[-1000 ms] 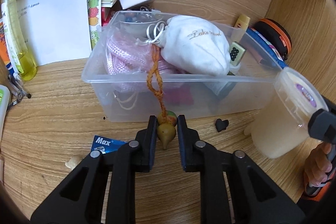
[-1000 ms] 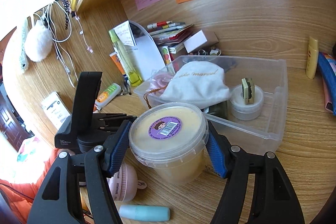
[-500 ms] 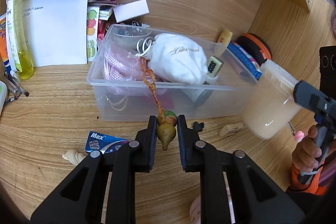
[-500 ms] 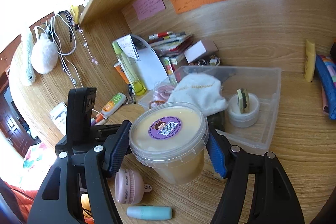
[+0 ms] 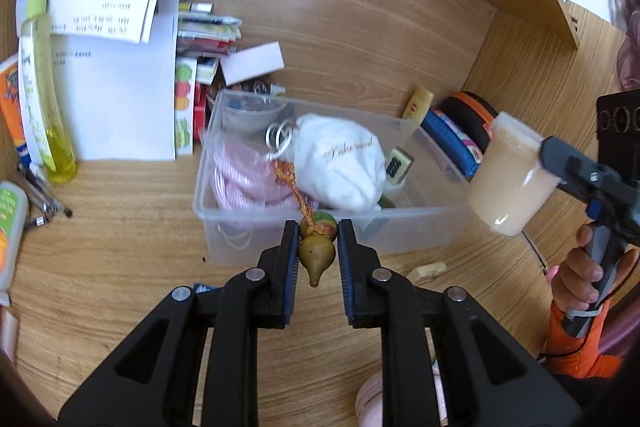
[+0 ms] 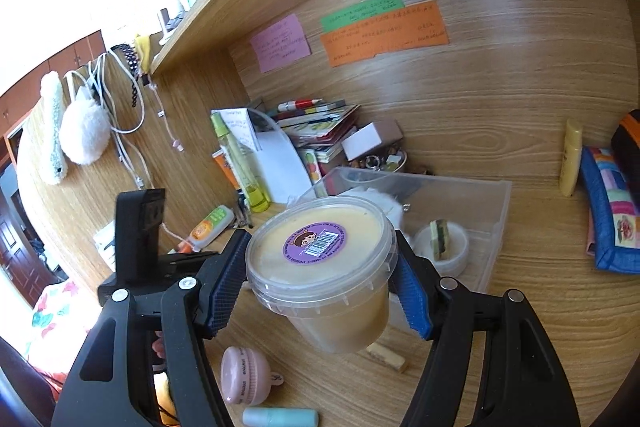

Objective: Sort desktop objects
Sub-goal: 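Lift the pendant and cream tub and carry both over the clear box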

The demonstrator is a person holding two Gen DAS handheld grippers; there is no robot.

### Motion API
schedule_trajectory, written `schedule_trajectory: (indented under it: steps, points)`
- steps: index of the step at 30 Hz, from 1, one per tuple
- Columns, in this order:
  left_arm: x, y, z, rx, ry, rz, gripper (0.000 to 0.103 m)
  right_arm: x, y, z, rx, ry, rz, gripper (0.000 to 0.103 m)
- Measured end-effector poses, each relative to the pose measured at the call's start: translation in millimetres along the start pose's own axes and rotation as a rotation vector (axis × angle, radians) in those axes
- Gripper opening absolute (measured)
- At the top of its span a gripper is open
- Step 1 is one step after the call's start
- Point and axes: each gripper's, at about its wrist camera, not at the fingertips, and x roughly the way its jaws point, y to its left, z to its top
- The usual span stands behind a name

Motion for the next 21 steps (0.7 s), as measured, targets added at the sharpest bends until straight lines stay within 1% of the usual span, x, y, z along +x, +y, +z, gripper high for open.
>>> schedule_trajectory:
  steps: [7, 11, 15, 17, 21]
  points:
    - [-4, -3, 28, 0.054, -0.024, 0.009, 0.018, 8, -11, 15, 0.0, 0.001, -0.037, 0.065]
    - [8, 1, 39, 0.061, -0.017, 0.024, 0.018, 15, -19, 20, 0.009, 0.0, -0.069, 0.065]
    - [24, 5, 42, 0.057, 0.001, 0.028, 0.018, 25, -28, 16, 0.033, 0.016, -0.092, 0.065]
    - [33, 7, 42, 0.06, 0.015, 0.041, 0.018, 31, -34, 13, 0.047, 0.036, -0.098, 0.065]
    - [45, 17, 36, 0.045, 0.048, 0.051, 0.018, 41, -42, 9, 0.06, 0.07, -0.118, 0.065]
